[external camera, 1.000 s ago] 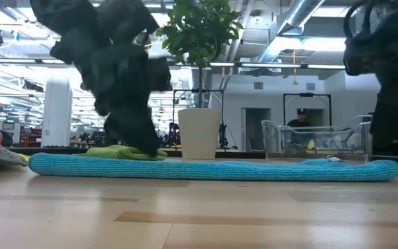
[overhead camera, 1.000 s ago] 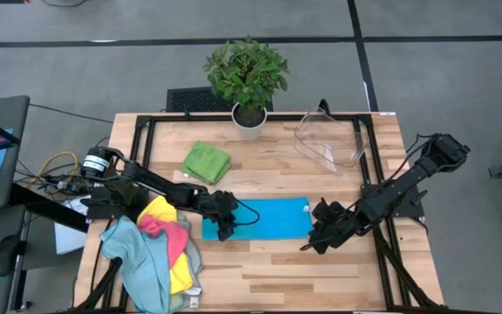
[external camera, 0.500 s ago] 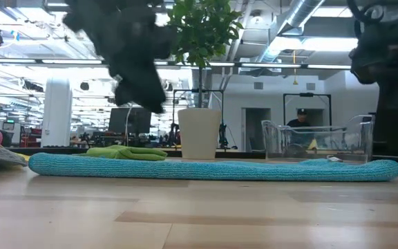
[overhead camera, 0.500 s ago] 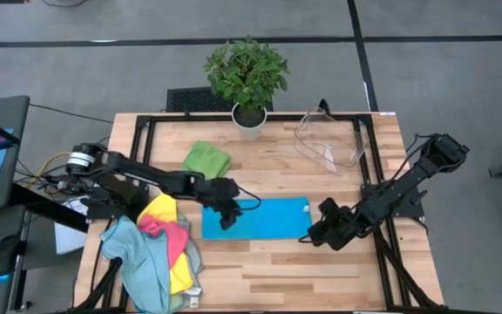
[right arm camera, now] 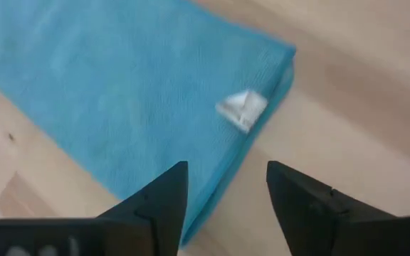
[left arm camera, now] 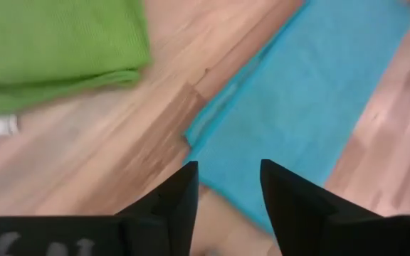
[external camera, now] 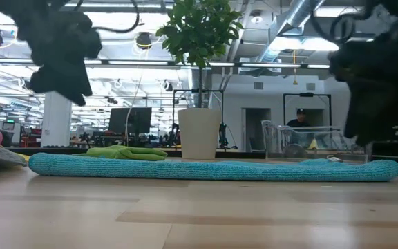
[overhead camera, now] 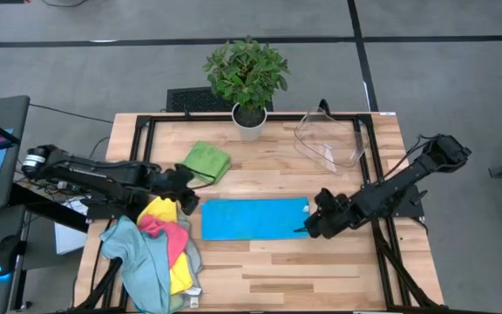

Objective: Fold microfiber towels
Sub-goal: Fold the blue microfiber towel

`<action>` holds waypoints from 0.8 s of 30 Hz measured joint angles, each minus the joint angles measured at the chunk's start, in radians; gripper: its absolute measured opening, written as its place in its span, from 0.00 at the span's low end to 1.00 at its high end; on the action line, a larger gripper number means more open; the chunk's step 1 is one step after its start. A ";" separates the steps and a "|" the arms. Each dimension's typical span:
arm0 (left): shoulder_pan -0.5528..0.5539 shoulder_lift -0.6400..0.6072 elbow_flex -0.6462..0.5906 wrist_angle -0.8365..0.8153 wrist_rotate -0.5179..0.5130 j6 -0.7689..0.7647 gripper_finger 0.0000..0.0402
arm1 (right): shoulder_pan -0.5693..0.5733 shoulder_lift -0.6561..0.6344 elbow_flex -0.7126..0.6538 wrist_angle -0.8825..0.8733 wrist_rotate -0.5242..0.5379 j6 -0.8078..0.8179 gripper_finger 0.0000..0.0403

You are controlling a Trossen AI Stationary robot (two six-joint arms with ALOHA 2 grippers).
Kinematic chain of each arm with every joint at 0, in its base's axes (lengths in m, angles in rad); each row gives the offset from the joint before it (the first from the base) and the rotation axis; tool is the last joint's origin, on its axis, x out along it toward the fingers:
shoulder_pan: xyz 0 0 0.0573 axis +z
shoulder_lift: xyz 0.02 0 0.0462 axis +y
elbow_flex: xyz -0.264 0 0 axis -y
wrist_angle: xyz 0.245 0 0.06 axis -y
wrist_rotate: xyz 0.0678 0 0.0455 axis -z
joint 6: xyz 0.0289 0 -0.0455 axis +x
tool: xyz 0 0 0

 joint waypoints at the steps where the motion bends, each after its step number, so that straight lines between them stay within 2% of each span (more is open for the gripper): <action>1: 0.000 -0.023 -0.038 0.046 0.003 -0.027 0.37 | -0.026 -0.002 0.000 -0.002 -0.009 -0.036 0.57; 6: 0.000 -0.057 -0.187 0.292 0.064 -0.127 0.45 | -0.176 -0.007 0.000 -0.006 -0.076 -0.245 0.59; 12: 0.000 0.006 -0.224 0.325 0.041 -0.186 0.46 | -0.309 -0.007 0.000 0.003 -0.125 -0.385 0.59; 24: 0.000 0.210 -0.224 0.431 0.075 -0.240 0.46 | -0.340 -0.007 0.000 0.029 -0.145 -0.423 0.59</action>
